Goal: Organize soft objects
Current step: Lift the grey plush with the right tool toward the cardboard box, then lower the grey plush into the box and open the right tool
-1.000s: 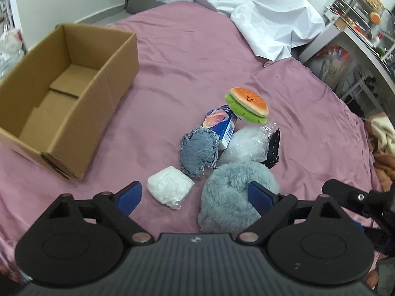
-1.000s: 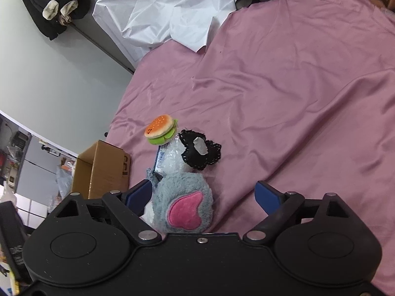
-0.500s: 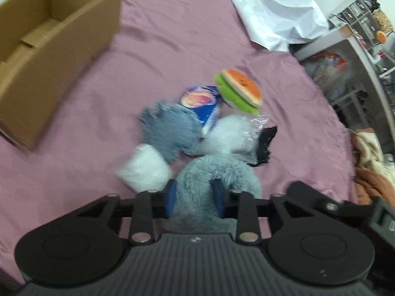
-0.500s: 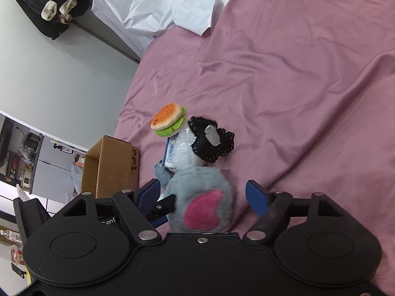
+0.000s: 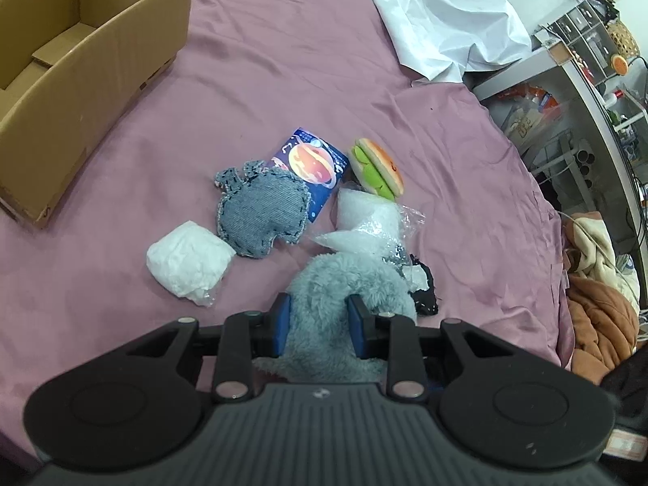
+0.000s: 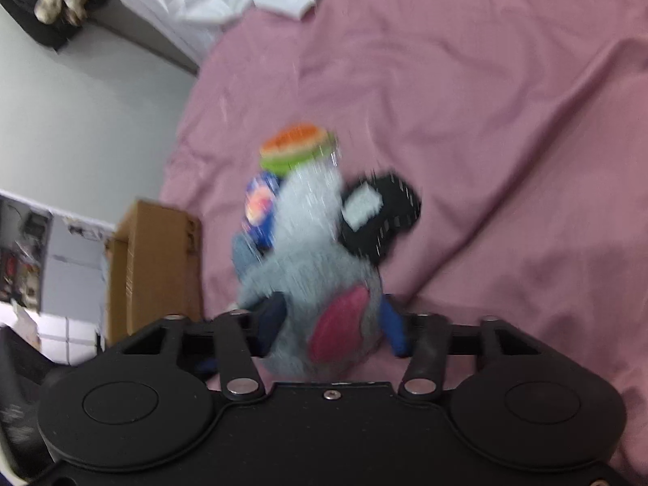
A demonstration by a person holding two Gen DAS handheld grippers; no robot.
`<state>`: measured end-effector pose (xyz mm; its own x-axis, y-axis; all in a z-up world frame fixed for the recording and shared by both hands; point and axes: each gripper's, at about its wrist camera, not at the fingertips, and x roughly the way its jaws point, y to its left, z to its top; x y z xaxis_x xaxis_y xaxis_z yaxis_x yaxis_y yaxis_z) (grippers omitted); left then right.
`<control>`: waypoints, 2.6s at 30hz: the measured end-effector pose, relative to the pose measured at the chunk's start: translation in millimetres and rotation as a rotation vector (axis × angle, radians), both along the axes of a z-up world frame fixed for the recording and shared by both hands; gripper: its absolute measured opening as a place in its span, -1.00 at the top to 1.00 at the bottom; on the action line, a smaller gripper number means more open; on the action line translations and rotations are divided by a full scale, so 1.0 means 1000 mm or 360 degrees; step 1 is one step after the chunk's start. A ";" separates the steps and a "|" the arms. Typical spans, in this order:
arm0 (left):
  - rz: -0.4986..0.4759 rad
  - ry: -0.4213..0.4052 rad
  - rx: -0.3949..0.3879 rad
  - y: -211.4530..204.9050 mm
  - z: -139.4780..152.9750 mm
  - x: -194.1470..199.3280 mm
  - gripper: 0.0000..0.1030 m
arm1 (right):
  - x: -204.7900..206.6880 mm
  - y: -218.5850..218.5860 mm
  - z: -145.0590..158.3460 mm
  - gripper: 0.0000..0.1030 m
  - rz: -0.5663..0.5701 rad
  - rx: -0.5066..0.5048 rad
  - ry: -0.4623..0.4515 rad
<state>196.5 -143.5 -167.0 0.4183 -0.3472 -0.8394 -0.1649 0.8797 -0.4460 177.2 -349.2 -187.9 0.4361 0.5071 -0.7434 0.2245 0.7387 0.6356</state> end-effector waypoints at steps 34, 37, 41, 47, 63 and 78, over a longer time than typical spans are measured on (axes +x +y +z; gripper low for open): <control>0.0023 -0.0387 0.0046 0.068 0.110 -0.013 0.44 | -0.008 0.062 0.098 0.58 0.0068 0.0047 -0.0581; 0.0025 -0.0418 0.0042 0.076 0.115 -0.013 0.45 | -0.008 0.067 0.104 0.58 0.0065 0.0068 -0.0625; 0.0042 -0.0439 0.0033 0.088 0.119 -0.015 0.53 | -0.008 0.076 0.106 0.57 0.0072 0.0085 -0.0652; 0.0086 -0.0504 0.0080 0.108 0.128 -0.019 0.61 | -0.003 0.095 0.108 0.57 0.0104 0.0141 -0.0689; 0.0193 -0.0527 0.0103 0.174 0.133 -0.013 0.67 | 0.012 0.150 0.106 0.39 0.0191 0.0248 -0.0752; 0.0280 -0.0508 0.0099 0.224 0.119 0.007 0.68 | 0.027 0.190 0.097 0.05 0.0188 0.0333 -0.0772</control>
